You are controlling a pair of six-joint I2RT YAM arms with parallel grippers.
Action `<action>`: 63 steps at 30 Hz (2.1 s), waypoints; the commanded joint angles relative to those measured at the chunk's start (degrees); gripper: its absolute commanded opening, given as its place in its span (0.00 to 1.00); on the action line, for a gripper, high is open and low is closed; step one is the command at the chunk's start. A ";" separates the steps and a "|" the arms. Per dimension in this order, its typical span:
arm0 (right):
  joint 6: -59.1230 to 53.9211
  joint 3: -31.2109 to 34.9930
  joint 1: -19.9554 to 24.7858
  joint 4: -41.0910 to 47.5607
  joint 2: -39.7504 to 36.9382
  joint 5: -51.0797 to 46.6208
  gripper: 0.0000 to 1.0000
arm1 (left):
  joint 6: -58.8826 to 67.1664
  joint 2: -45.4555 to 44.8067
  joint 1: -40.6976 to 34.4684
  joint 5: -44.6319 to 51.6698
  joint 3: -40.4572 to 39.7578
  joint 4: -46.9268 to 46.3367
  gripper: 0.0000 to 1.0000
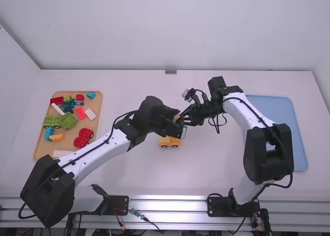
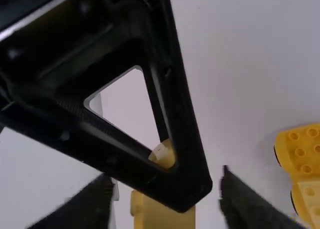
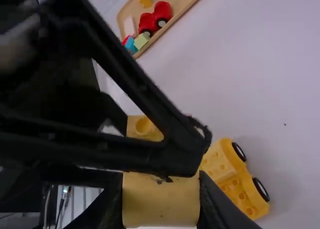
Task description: Assemble lego blocks to make yellow taxi
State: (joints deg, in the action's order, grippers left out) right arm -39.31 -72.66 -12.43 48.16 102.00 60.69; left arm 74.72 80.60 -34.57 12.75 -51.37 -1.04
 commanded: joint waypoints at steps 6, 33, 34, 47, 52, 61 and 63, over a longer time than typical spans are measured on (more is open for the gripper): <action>-1.44 0.33 -0.02 -0.24 0.72 -4.92 0.10 | -10.29 0.13 0.50 1.16 0.15 1.49 0.99; -31.74 0.33 -0.81 -2.05 -2.78 -15.76 0.00 | -23.56 6.14 18.05 40.57 -16.63 -28.55 0.99; -31.65 0.33 -0.79 -2.25 -3.04 -15.76 0.00 | -24.11 7.04 17.68 39.69 -16.61 -28.72 0.99; -32.87 0.33 -4.13 0.50 -6.78 -20.02 0.00 | -27.17 12.96 14.64 37.66 -16.59 -27.08 0.99; -33.44 0.33 -5.70 1.22 -6.75 -20.48 0.00 | -25.11 12.94 12.44 34.95 -16.59 -26.93 0.99; -35.95 0.33 -5.88 3.34 -6.75 -19.96 0.00 | -26.10 12.96 11.21 31.30 -16.44 -26.29 0.99; -35.98 0.33 -5.66 2.95 -6.75 -19.87 0.00 | -26.91 12.96 11.65 31.34 -16.44 -24.87 0.99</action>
State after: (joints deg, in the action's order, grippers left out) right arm -74.06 -72.62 -17.63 51.33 96.20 38.06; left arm 47.97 93.21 -22.35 45.52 -67.46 -25.89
